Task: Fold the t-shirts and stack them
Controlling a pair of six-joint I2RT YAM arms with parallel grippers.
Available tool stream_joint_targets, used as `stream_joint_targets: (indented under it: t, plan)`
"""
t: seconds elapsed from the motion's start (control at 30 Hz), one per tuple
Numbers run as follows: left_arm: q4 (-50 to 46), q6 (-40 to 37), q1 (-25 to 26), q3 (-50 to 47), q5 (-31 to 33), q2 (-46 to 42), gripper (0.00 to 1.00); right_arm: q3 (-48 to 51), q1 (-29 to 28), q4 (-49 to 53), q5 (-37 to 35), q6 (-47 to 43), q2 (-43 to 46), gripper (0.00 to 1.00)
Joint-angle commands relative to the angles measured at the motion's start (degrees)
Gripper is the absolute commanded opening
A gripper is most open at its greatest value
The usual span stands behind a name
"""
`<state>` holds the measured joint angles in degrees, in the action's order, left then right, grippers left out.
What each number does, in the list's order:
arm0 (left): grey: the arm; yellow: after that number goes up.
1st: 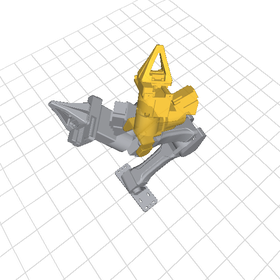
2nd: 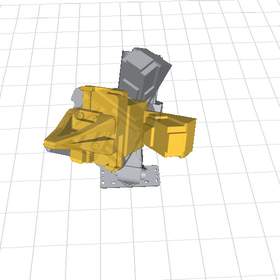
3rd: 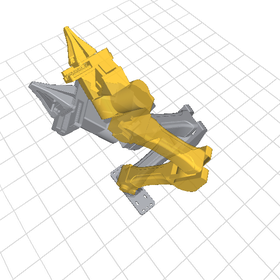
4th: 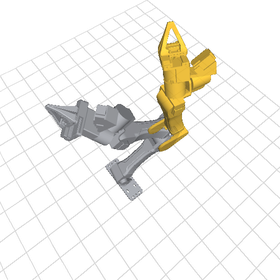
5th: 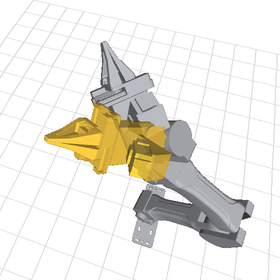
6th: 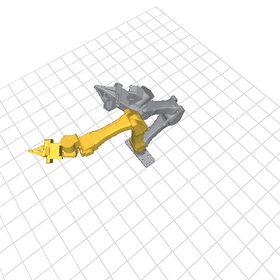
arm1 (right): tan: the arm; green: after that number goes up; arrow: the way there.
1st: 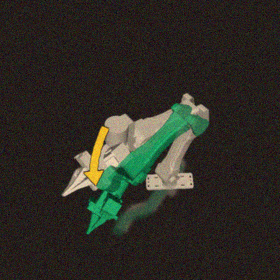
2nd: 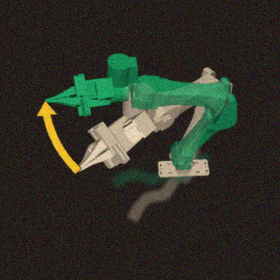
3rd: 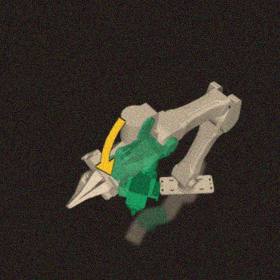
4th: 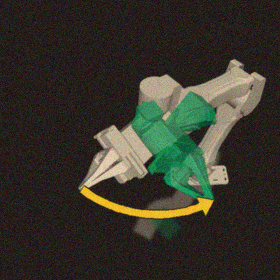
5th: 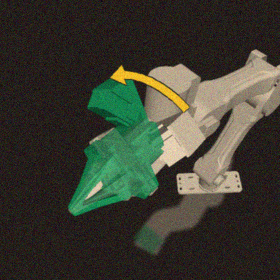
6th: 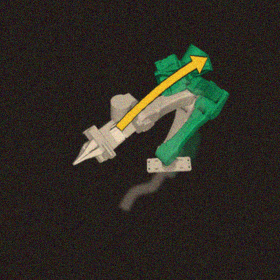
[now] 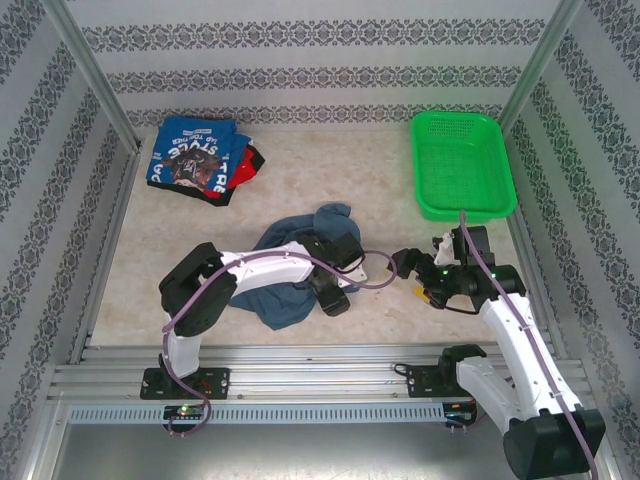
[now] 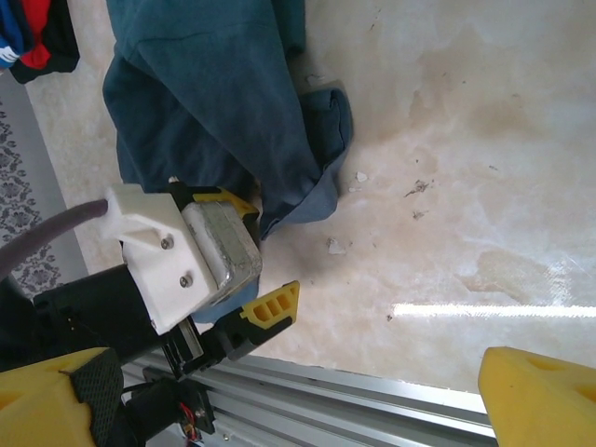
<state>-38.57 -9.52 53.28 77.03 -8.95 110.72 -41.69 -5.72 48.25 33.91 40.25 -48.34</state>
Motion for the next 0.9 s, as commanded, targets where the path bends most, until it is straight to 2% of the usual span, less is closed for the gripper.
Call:
stream_joint_targets:
  t: [0.0,0.07,0.13,0.3,0.5,0.57,0.7,0.87]
  plan:
    - [0.5,-2.3,-1.6,-0.1,-0.7,1.5,0.59,0.6,0.4,-0.3,1.0,0.7,0.9,0.98]
    - [1.7,-2.3,-2.5,-1.0,-0.6,1.5,0.51,0.7,0.4,-0.4,1.0,1.1,1.2,0.98]
    - [1.8,-3.2,-3.0,-0.7,-0.8,2.0,0.5,1.2,0.4,-1.2,1.2,1.9,1.7,0.98]
    - [2.4,-2.4,-3.3,-0.2,-4.1,3.1,0.39,2.1,0.4,-2.6,1.1,3.8,2.7,0.98]
    - [2.2,-0.6,-3.7,0.7,-6.0,2.2,0.14,3.0,-0.4,-4.4,0.7,5.5,2.3,0.98]
    - [1.9,1.1,-4.8,2.9,-7.0,0.8,0.01,3.9,-1.8,-6.1,0.3,6.8,2.2,0.98]
    - [0.1,5.2,-7.6,11.3,-6.9,-2.7,0.0,4.7,-4.9,-8.3,-2.0,8.3,1.1,0.98]
    - [-6.3,10.0,-11.3,28.9,-4.6,-4.2,0.0,5.6,-8.1,-11.5,-4.4,10.3,0.0,0.98]
